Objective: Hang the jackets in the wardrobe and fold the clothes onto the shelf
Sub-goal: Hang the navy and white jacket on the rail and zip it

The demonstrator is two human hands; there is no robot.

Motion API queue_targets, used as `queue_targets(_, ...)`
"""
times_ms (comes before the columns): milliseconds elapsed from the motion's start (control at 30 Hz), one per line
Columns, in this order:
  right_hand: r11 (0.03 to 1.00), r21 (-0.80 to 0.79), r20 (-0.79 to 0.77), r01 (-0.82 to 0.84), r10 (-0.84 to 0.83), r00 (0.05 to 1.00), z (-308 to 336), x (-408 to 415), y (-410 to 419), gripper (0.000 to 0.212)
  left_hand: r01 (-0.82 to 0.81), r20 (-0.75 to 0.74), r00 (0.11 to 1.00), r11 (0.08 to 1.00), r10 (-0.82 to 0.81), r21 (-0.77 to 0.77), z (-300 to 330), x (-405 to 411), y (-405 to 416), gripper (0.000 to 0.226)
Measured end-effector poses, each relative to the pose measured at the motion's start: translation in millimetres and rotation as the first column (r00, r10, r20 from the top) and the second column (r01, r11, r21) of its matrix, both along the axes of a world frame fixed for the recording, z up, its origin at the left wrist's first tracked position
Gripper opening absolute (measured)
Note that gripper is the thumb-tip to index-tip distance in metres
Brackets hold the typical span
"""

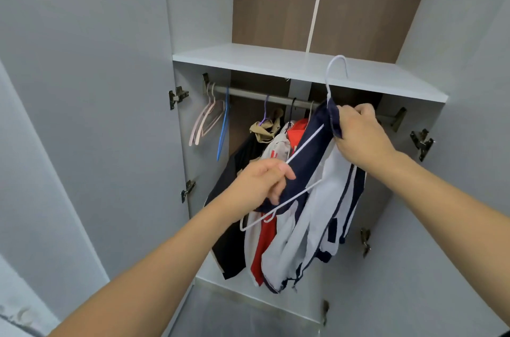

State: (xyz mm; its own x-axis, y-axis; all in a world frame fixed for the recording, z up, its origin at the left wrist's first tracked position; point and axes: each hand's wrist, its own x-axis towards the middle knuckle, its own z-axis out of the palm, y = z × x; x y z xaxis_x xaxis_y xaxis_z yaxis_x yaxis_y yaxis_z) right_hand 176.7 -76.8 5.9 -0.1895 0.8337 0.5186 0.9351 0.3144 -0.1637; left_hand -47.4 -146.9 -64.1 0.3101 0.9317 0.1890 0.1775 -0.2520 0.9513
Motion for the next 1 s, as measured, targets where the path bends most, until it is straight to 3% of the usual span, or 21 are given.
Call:
queue_targets(67,0.999,0.037,0.106,0.032,-0.036,0.994,0,6,-2,0.014,0.054,0.111,0.993,0.983,-0.034,-0.177,-4,-2,17,0.035)
queue_targets(133,0.997,0.056,0.219,0.045,-0.056,0.974,-2,15,-2,0.019,0.02,0.118,0.993,0.961,0.013,-0.277,-15,-5,41,0.031)
queue_targets(300,0.996,0.065,0.248,0.063,-0.077,0.966,-5,39,7,0.015,0.165,-0.082,0.975,0.923,-0.205,-0.346,-77,24,74,0.074)
queue_targets(367,0.997,0.054,0.231,0.048,-0.059,0.971,-8,45,13,0.014,0.143,-0.194,0.955,0.923,-0.223,-0.357,-103,48,79,0.078)
queue_targets(400,0.998,0.048,0.226,0.043,-0.053,0.973,-10,47,16,0.015,0.09,-0.289,0.937,0.933,-0.199,-0.349,-118,60,82,0.076)
queue_targets(467,0.999,0.04,0.222,0.027,-0.035,0.974,-15,49,24,0.017,-0.059,-0.434,0.899,0.965,-0.061,-0.257,-141,78,92,0.052)
queue_targets(533,0.999,0.045,0.216,0.012,-0.021,0.976,-22,53,33,0.018,-0.193,-0.456,0.887,0.958,0.078,-0.211,-148,77,98,0.033)
queue_targets(633,0.998,0.061,0.26,0.008,-0.024,0.965,-34,66,48,0.023,-0.167,-0.234,0.97,0.892,0.071,-0.42,-126,42,112,0.02)
queue_targets(733,0.999,0.035,0.318,0.031,-0.04,0.947,-52,82,61,0.035,-0.083,-0.034,0.996,0.761,0.08,-0.643,-77,-5,121,0.027)
queue_targets(833,0.992,-0.033,0.325,0.126,-0.108,0.94,-73,88,72,0.044,0.019,0.01,1.0,0.743,-0.016,-0.669,-27,-25,123,0.036)
queue_targets(1000,0.968,0.001,0.199,0.252,-0.247,0.948,-85,71,91,0.034,0.242,0.262,0.961,0.731,-0.089,-0.638,21,11,135,0.033)
